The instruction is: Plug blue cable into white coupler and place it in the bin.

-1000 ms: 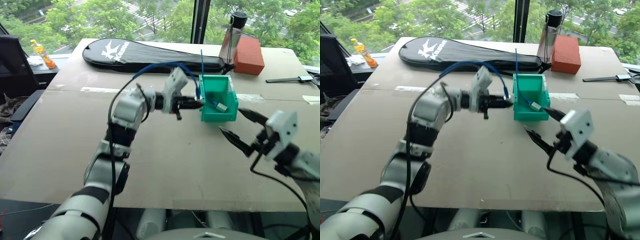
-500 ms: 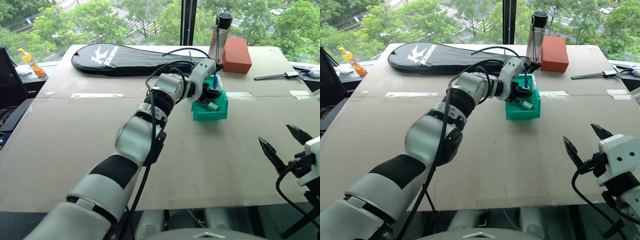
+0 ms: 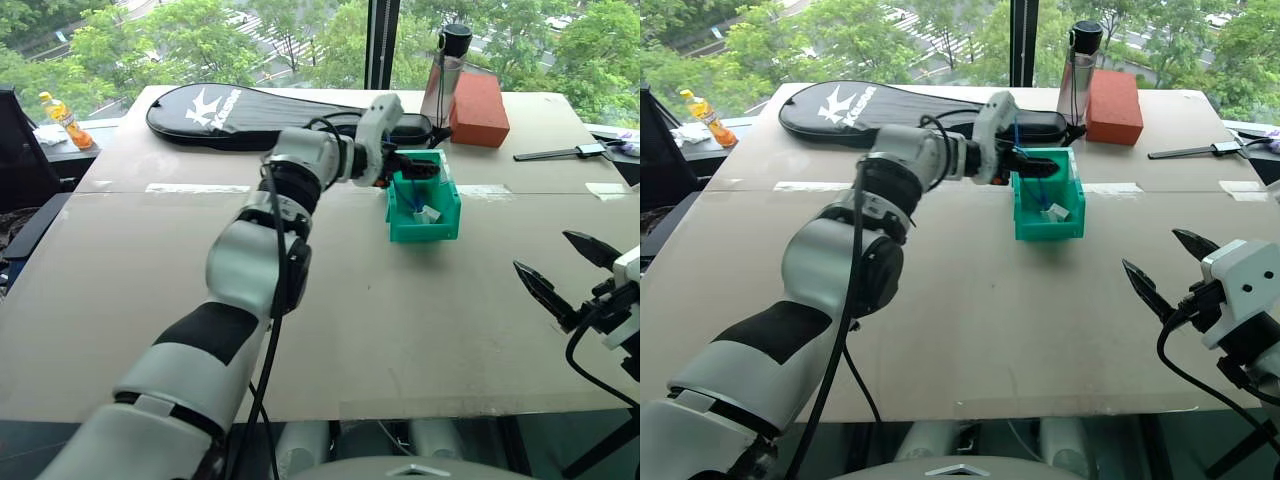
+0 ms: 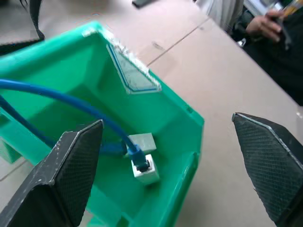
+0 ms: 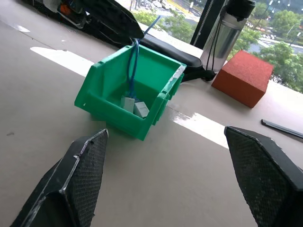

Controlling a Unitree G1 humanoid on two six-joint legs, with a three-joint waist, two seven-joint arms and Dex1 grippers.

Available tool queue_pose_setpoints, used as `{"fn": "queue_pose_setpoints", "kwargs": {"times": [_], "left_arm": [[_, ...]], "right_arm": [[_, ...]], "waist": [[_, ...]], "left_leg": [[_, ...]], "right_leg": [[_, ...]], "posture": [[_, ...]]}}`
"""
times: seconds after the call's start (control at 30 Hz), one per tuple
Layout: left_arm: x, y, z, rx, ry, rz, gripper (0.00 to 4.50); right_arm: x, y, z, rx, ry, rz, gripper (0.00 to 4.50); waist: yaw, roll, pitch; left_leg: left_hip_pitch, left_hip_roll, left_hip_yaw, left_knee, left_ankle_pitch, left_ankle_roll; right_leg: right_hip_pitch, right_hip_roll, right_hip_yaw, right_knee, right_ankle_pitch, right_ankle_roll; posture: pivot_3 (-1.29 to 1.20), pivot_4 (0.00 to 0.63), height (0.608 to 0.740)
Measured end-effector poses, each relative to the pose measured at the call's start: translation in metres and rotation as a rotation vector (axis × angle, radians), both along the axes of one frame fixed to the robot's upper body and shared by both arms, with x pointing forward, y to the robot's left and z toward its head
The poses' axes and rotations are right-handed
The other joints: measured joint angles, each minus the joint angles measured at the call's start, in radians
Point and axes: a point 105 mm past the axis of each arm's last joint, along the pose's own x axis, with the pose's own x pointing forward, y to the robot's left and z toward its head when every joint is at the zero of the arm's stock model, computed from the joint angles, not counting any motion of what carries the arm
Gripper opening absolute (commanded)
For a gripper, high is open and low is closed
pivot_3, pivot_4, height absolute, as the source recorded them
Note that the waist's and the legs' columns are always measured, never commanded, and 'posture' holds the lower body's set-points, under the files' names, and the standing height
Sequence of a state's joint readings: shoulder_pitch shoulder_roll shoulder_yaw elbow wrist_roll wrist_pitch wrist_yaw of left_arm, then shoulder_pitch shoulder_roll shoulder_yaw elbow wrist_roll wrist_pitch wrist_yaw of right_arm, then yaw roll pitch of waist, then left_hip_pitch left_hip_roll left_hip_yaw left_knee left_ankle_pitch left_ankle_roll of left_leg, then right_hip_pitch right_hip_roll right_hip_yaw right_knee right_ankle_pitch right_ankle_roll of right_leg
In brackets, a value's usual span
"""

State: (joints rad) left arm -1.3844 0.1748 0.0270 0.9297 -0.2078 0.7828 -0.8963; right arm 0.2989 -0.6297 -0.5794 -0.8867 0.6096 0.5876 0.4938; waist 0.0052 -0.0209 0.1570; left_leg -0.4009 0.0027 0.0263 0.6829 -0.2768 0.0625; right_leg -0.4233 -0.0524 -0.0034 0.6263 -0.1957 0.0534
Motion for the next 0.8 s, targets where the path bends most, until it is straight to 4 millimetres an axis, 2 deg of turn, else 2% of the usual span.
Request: {"fn": "queue_pose_setpoints", "kwargs": {"times": [0.07, 0.1, 0.2, 0.3, 0.4, 0.53, 0.6, 0.67, 0.8], "left_arm": [[-0.006, 0.022, 0.000, -0.039, -0.094, 0.009, 4.47], [-0.015, 0.036, -0.009, -0.057, -0.137, 0.015, 4.47], [-0.039, 0.062, -0.033, -0.095, -0.183, 0.027, 4.47], [-0.069, 0.092, -0.035, -0.153, -0.255, 0.009, 4.47], [-0.092, 0.123, -0.055, -0.063, -0.332, 0.059, 4.47], [-0.123, 0.150, -0.096, 0.057, -0.318, 0.061, 4.47], [-0.136, 0.163, -0.110, 0.092, -0.290, 0.074, 4.47], [-0.148, 0.183, -0.122, 0.136, -0.248, 0.121, 4.47], [-0.160, 0.196, -0.130, 0.152, -0.210, 0.147, 4.47]], "right_arm": [[0.003, 0.001, 0.001, 0.002, -0.001, 0.019, 3.89], [0.006, 0.000, 0.001, 0.011, 0.002, 0.023, 3.89], [0.015, -0.001, -0.003, 0.030, 0.027, 0.041, 3.89], [0.021, -0.001, -0.009, 0.011, 0.058, 0.063, 3.89], [0.024, -0.011, -0.021, -0.011, 0.122, 0.059, 3.89], [0.016, -0.023, -0.038, -0.054, 0.211, 0.080, 3.89], [0.010, -0.033, -0.046, -0.065, 0.257, 0.070, 3.89], [0.003, -0.045, -0.054, -0.089, 0.298, 0.051, 3.89], [-0.003, -0.054, -0.063, -0.098, 0.340, 0.051, 3.89]], "waist": [[-0.006, 0.003, -0.002], [-0.013, 0.004, -0.002], [-0.010, 0.003, -0.001], [-0.007, 0.004, -0.001], [0.007, 0.004, -0.001], [0.016, 0.004, -0.001], [0.014, 0.003, -0.001], [0.013, 0.004, -0.001], [0.011, 0.004, -0.001]], "left_leg": [[0.002, 0.001, 0.001, -0.002, 0.000, 0.000], [0.002, 0.001, 0.000, -0.002, 0.001, -0.002], [0.001, 0.001, 0.000, -0.001, 0.004, -0.007], [0.001, 0.001, 0.000, 0.000, 0.003, -0.006], [0.003, 0.000, 0.000, 0.000, 0.001, -0.003], [0.003, 0.000, 0.000, 0.001, 0.001, -0.002], [0.003, 0.000, 0.000, 0.001, 0.001, -0.002], [0.003, 0.000, -0.001, 0.001, 0.001, -0.002], [0.004, 0.000, -0.001, 0.001, 0.001, -0.002]], "right_leg": [[0.001, 0.000, 0.002, 0.000, 0.000, 0.000], [0.001, -0.002, 0.003, 0.001, 0.000, -0.001], [0.000, -0.002, 0.005, 0.000, 0.000, -0.001], [0.001, -0.003, 0.005, 0.000, -0.001, -0.004], [0.002, -0.004, 0.005, 0.000, -0.002, -0.005], [0.004, -0.007, 0.004, -0.001, -0.002, -0.005], [0.004, -0.010, 0.002, -0.001, -0.002, -0.005], [0.004, -0.011, 0.001, -0.001, -0.002, -0.005], [0.004, -0.011, -0.002, -0.001, -0.002, -0.005]], "posture": [[0.00, 0.150, 0.740], [0.00, 0.150, 0.740], [0.00, 0.150, 0.740], [0.00, 0.150, 0.740], [0.00, 0.150, 0.740], [0.00, 0.150, 0.740], [0.00, 0.150, 0.740], [0.00, 0.150, 0.740], [0.00, 0.150, 0.740]]}}
